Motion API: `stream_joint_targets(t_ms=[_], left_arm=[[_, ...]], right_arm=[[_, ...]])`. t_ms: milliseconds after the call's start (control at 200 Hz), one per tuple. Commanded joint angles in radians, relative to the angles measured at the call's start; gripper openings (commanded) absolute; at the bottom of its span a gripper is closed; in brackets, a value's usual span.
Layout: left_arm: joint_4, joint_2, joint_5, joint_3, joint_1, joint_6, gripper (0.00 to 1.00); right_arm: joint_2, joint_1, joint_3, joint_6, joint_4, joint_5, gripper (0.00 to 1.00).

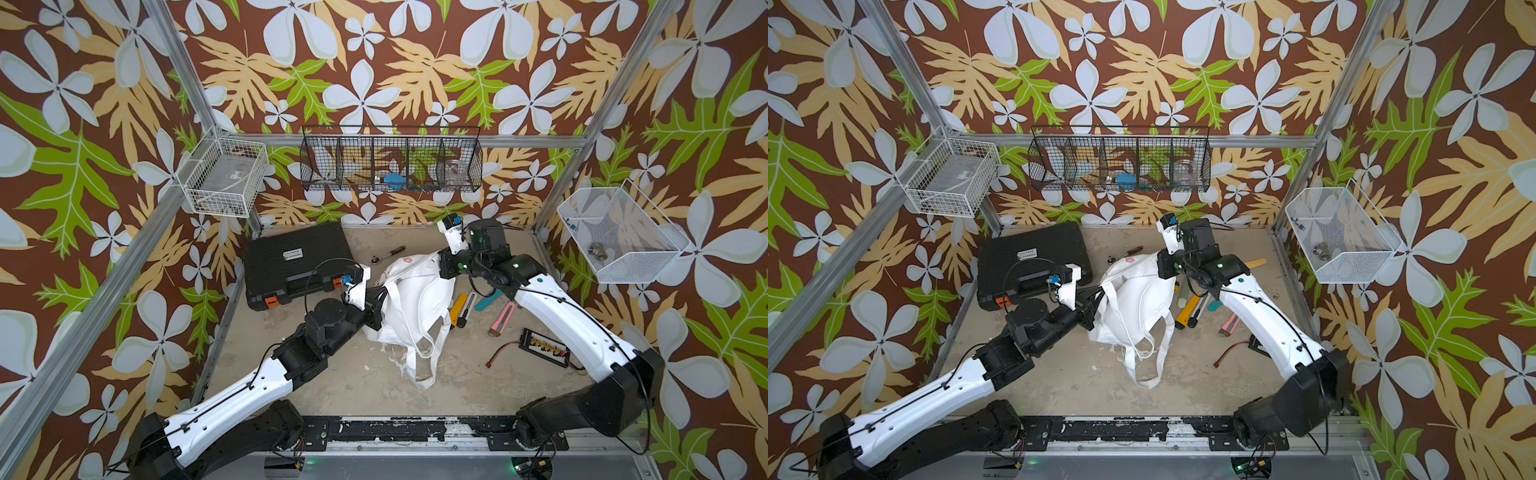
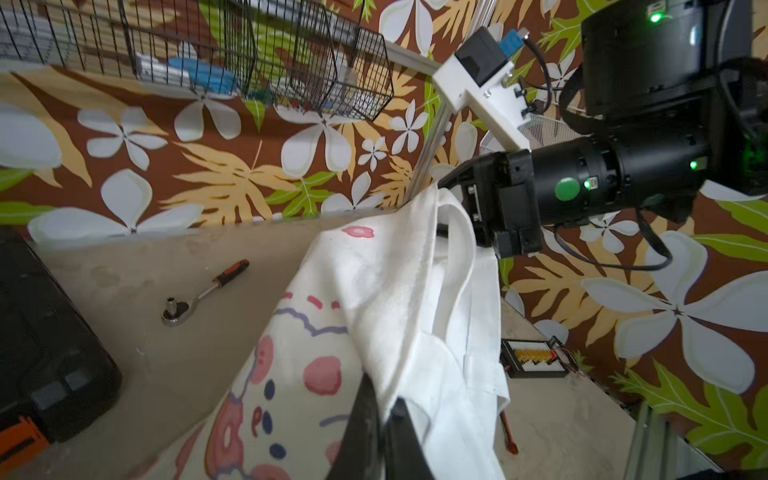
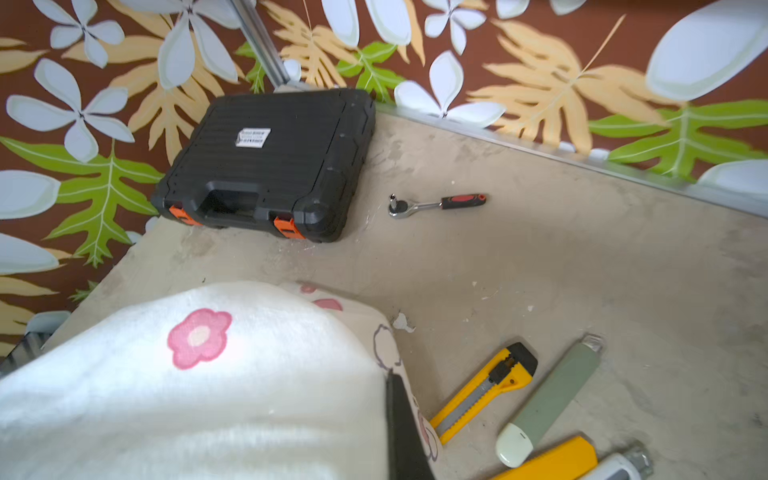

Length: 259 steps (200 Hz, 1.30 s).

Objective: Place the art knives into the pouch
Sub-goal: Open the pouch at the center of the board.

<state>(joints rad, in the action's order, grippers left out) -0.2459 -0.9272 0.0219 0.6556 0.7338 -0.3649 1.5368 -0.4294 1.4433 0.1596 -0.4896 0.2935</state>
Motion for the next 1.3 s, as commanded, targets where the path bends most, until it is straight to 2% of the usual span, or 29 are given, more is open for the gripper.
stream_joint_targets(t_ms=[0,150,215,245,321,396,461,606,686,756,897,992,1107,1292], left_arm=[[-0.138,-0.021,-0.262,-0.035,-0.084,-0.170,0.00],[-0.320,-0.128,-0.420,-0.111,-0.205,-0.301,0.00],[-0.390,-0.179,-0.460,-0.130,-0.229,-0.332,0.00],[-0.412,-0.202,-0.472,-0.136,-0.234,-0.339,0.00],[-0.470,-0.243,-0.494,-0.154,-0.241,-0.357,0.00],[-0.545,-0.281,-0.523,-0.170,-0.251,-0.389,0.00],[-0.576,-0.315,-0.547,-0.166,-0.259,-0.406,0.00],[-0.604,-0.347,-0.560,-0.162,-0.264,-0.412,0.00],[-0.604,-0.352,-0.557,-0.163,-0.266,-0.410,0.00],[-0.602,-0.359,-0.559,-0.159,-0.267,-0.407,0.00],[-0.599,-0.363,-0.553,-0.157,-0.267,-0.403,0.00],[-0.583,-0.355,-0.545,-0.155,-0.267,-0.393,0.00],[-0.573,-0.352,-0.540,-0.152,-0.267,-0.388,0.00],[-0.573,-0.351,-0.533,-0.149,-0.267,-0.390,0.00]], right_arm=[[0.109,0.052,0.066,-0.008,-0.042,-0.138,0.00],[0.273,0.101,0.163,-0.015,-0.091,-0.048,0.01],[0.229,0.103,0.086,0.010,-0.005,-0.028,0.40],[0.203,0.102,0.051,0.023,0.026,-0.027,0.53],[0.151,0.099,-0.001,0.034,0.044,-0.017,0.68],[0.091,0.092,-0.046,0.052,0.059,-0.009,0.87],[0.014,0.080,-0.104,0.072,0.090,-0.029,0.98],[-0.193,0.042,-0.231,0.106,0.146,-0.066,1.00],[-0.300,-0.014,-0.291,0.135,0.153,-0.053,1.00],[-0.386,-0.065,-0.370,0.172,0.170,-0.101,0.99],[-0.521,-0.095,-0.593,0.366,0.317,0.123,0.98],[-0.608,-0.144,-0.760,0.505,0.433,0.170,0.98],[-0.651,-0.172,-0.903,0.637,0.548,0.232,0.97],[-0.620,-0.204,-1.033,0.757,0.720,0.274,0.97]])
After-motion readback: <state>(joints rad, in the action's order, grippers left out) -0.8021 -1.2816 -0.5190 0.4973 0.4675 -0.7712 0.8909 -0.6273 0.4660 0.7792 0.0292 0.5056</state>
